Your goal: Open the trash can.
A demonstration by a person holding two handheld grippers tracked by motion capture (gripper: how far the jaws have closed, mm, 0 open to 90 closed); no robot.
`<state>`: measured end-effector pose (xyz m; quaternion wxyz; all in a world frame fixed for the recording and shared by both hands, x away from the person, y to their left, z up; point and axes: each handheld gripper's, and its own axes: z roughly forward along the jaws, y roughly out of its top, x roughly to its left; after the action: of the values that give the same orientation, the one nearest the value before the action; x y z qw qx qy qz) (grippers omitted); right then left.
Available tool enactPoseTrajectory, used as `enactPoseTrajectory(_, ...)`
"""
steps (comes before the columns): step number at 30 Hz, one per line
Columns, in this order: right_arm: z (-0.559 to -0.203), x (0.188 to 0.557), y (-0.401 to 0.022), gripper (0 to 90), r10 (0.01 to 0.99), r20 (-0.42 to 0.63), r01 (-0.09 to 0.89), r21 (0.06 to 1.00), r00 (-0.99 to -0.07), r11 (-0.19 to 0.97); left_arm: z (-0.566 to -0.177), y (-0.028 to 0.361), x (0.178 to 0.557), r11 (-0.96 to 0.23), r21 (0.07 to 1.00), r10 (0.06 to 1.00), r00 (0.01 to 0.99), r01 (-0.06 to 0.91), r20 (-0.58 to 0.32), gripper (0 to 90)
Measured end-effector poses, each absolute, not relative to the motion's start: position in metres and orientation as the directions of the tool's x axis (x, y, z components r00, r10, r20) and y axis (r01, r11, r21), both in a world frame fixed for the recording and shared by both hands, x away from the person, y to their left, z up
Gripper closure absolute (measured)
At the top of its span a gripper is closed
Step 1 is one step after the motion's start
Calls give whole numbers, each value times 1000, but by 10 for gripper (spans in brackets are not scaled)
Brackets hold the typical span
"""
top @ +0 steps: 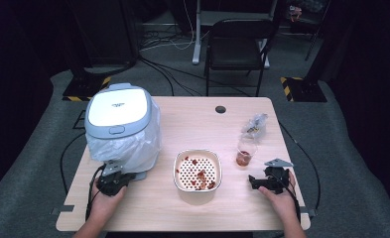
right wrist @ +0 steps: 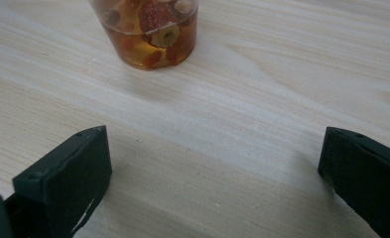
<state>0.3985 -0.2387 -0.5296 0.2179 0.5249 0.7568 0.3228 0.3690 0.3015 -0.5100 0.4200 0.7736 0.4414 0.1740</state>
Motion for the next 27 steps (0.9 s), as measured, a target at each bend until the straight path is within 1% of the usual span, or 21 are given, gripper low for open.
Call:
enactPoseTrajectory(2,-530,398,-239,0,935,9,654,718,-354,241,-511,301,368,-257,803,833,545,538,-98,878)
enactPoseTrajectory(3,-530,398,-239,0,935,9,653,718,-354,241,-512,301,368,-284,801,827,557,528,-75,878)
enactPoseTrajectory(5,-530,399,-239,0,933,8,652,717,-359,245,-513,301,368,-292,788,832,550,542,-69,878)
enactPoseTrajectory(6,-530,399,-239,0,933,8,652,717,-359,245,-515,300,369,-276,797,827,555,538,-88,879)
enactPoseTrajectory(9,-530,399,-239,0,933,9,652,718,-359,244,-518,299,370,-275,790,829,551,548,-93,881)
enactPoseTrajectory(12,-530,399,-239,0,933,8,652,718,-359,245,-519,301,372,-263,784,824,554,562,-121,900)
enactPoseTrajectory(20,-530,399,-239,0,933,9,652,718,-359,244,-520,301,371,-253,793,827,549,554,-120,900)
enactPoseTrajectory(22,-530,399,-239,0,933,9,652,718,-360,244,-520,301,371,-264,793,826,553,549,-108,900)
enactPoseTrajectory(27,-530,399,-240,1,929,4,648,718,-369,255,-520,301,372,-252,793,825,552,554,-123,900)
